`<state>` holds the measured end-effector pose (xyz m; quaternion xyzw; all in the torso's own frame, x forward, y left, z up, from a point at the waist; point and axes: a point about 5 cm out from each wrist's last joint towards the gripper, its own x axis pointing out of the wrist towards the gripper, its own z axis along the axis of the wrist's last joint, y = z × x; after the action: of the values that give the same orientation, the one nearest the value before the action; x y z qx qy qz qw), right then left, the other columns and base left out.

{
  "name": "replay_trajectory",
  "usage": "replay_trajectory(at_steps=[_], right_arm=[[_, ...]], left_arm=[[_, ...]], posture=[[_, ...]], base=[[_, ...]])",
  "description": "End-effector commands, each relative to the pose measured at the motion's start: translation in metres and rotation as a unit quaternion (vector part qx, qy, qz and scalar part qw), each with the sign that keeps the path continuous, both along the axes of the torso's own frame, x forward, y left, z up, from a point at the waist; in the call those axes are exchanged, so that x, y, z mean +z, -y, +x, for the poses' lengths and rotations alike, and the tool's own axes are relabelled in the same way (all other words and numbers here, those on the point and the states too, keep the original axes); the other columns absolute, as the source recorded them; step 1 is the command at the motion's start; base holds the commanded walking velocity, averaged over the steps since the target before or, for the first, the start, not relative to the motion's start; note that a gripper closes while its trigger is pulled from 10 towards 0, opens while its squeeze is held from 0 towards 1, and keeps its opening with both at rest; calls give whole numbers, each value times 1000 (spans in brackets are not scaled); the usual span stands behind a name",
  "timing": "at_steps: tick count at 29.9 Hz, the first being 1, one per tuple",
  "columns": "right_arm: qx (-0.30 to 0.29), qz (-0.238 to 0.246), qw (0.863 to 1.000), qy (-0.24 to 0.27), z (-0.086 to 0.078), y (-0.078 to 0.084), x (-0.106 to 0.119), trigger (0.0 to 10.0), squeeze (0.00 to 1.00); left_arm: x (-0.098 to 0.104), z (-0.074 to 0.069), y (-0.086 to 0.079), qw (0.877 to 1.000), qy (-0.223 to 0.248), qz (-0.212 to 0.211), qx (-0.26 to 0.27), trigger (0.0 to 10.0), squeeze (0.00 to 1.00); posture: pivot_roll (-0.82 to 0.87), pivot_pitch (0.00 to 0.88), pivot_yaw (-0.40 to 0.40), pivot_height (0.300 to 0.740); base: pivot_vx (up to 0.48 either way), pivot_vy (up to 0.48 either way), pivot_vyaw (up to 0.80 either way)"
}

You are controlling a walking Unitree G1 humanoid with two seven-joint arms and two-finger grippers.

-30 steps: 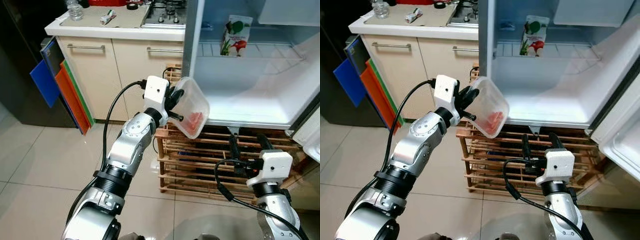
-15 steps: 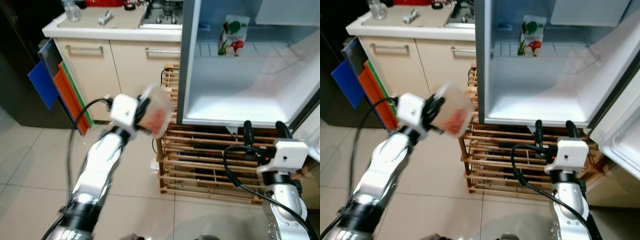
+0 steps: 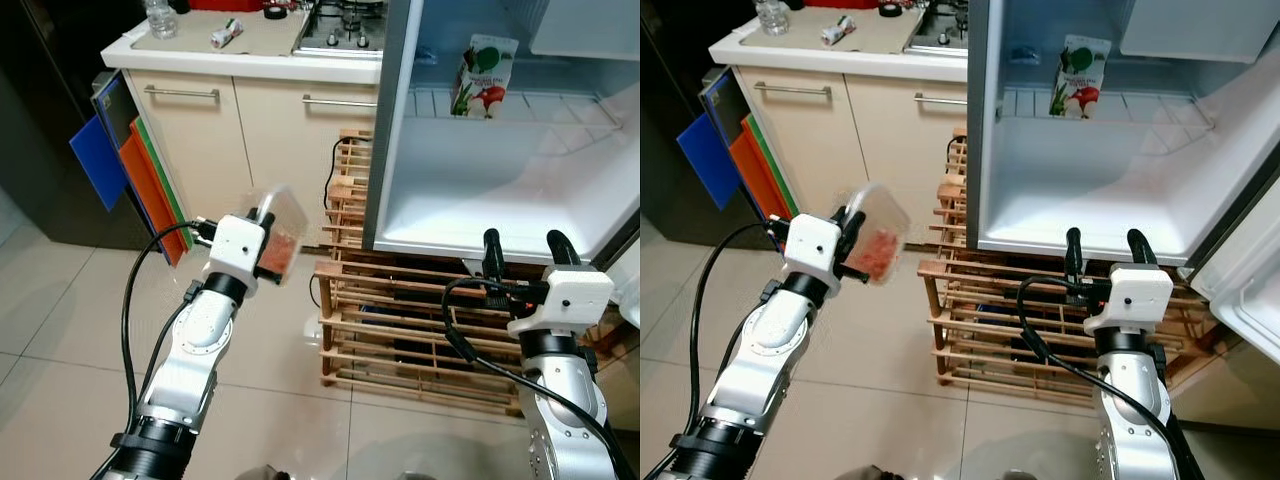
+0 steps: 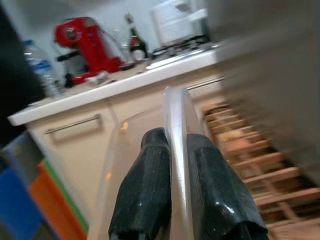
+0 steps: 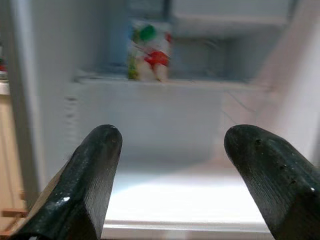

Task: Restocking fridge

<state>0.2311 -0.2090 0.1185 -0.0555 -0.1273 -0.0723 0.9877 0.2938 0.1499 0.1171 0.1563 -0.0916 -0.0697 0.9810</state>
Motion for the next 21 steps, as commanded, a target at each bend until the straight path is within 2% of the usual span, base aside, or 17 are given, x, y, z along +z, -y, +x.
replay_trajectory(at_steps=[1,4,10,12,14,16,21], right_arm=[[-18,14,1000,-2,0,6,-4,10000,0],[-5,8,1000,-4,1,2,-4,10000,0],[-1,19,1000,-7,1,3,-9,10000,0],[1,38,999,-18,2,4,-17,10000,0],[1,70,997,-33,6,5,-27,10000,0],[-11,91,995,-48,13,8,-37,10000,0],[-6,82,996,-42,21,8,-34,10000,0]], left_arm=[[-2,-1,-8,1000,10,1,22,10000,0],[7,2,3,1000,18,-23,4,10000,0],[13,4,10,999,34,-32,-19,10000,0],[3,3,10,998,18,-45,-33,10000,0],[-15,4,9,996,-22,-70,-39,10000,0],[-32,9,7,994,-66,-90,-19,10000,0],[-32,16,14,991,-80,-106,-16,10000,0]], posture=[[-151,0,44,740],[-149,0,43,740],[-150,0,45,740],[-150,0,47,740],[-149,0,47,740],[-147,0,44,740],[-148,0,43,740]], base=[[0,0,0],[0,0,0],[0,0,0],[0,0,0],[0,0,0],[0,0,0],[0,0,0]])
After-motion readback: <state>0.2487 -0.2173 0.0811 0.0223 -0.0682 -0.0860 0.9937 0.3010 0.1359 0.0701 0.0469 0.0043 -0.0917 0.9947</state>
